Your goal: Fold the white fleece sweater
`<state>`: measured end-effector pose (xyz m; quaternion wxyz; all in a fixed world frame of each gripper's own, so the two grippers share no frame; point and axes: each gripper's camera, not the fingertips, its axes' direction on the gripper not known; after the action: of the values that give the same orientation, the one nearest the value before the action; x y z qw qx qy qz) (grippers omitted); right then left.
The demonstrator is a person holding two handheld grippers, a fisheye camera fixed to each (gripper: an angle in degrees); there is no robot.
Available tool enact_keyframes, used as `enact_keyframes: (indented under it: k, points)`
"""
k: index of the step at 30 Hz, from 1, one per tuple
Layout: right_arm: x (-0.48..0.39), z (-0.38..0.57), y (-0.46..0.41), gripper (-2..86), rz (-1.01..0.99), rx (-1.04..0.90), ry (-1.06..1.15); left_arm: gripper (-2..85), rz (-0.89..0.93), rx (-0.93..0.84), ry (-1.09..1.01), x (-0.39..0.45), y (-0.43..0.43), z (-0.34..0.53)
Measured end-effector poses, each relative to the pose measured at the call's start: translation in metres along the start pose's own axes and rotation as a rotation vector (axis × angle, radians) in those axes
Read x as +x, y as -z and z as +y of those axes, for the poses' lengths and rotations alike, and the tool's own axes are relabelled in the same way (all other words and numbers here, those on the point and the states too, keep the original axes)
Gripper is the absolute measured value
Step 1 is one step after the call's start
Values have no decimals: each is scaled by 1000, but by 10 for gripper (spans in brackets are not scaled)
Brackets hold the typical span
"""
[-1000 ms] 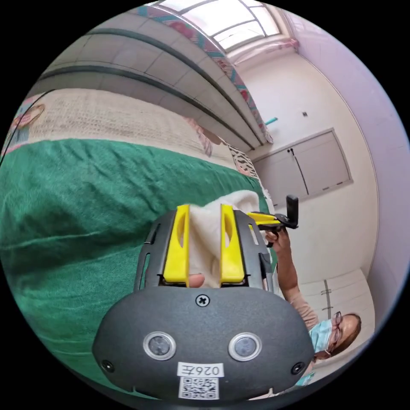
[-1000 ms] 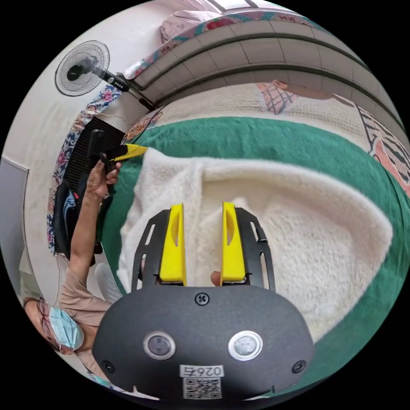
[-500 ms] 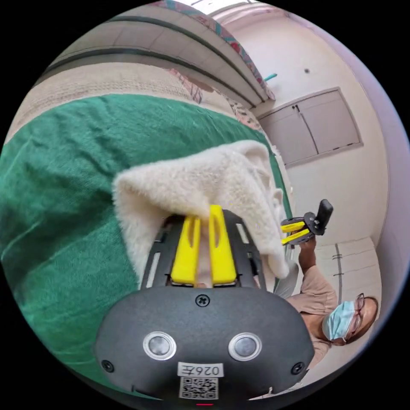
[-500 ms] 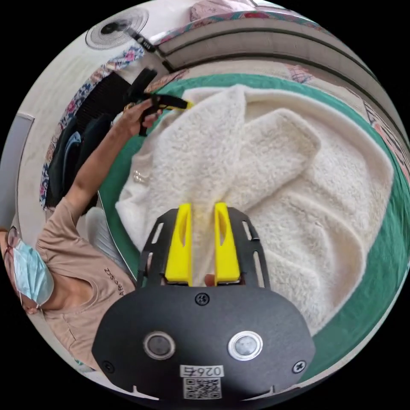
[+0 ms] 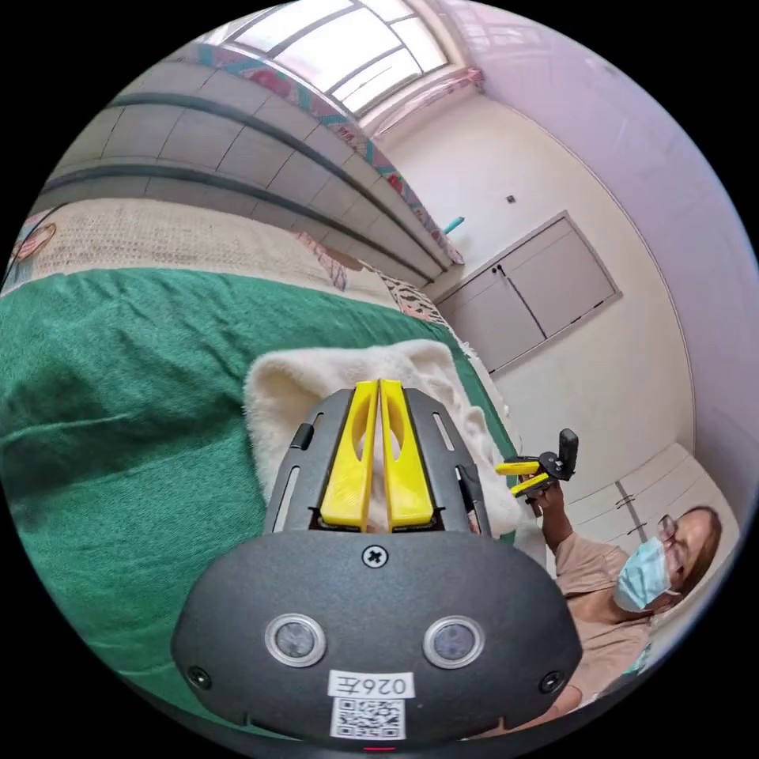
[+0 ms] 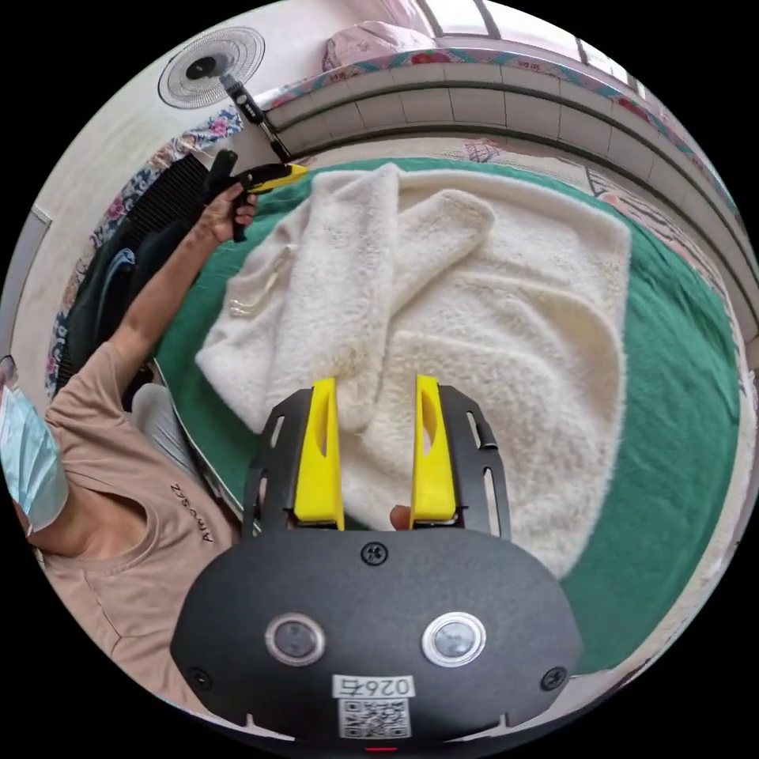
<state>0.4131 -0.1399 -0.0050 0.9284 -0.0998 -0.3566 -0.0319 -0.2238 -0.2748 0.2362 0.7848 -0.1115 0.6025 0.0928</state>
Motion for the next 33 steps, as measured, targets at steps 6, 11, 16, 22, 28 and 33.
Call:
enact_keyframes:
  k: [6, 11, 16, 22, 28, 33]
  points:
    - [4, 32, 15, 1, -100, -84, -35, -10, -206, -96, 72, 8, -17, -6]
    - [-24, 81, 72, -8, 188, 122, -10, -10, -353, 55, -68, 47, -1, -3]
    - [-22, 97, 49, -10, 382, -30, 31, -10, -286, 10, 37, 43, 2, -7]
    - [-27, 200, 181, -10, 377, 637, -61, -10, -96, 315, -190, 165, 106, 5]
    - [17, 244, 245, -9, -74, 794, -33, -10, 202, 481, -661, 353, 189, 8]
    - [61, 248, 279, -9, -163, 853, -122, -9, 371, 456, -902, 478, 173, 2]
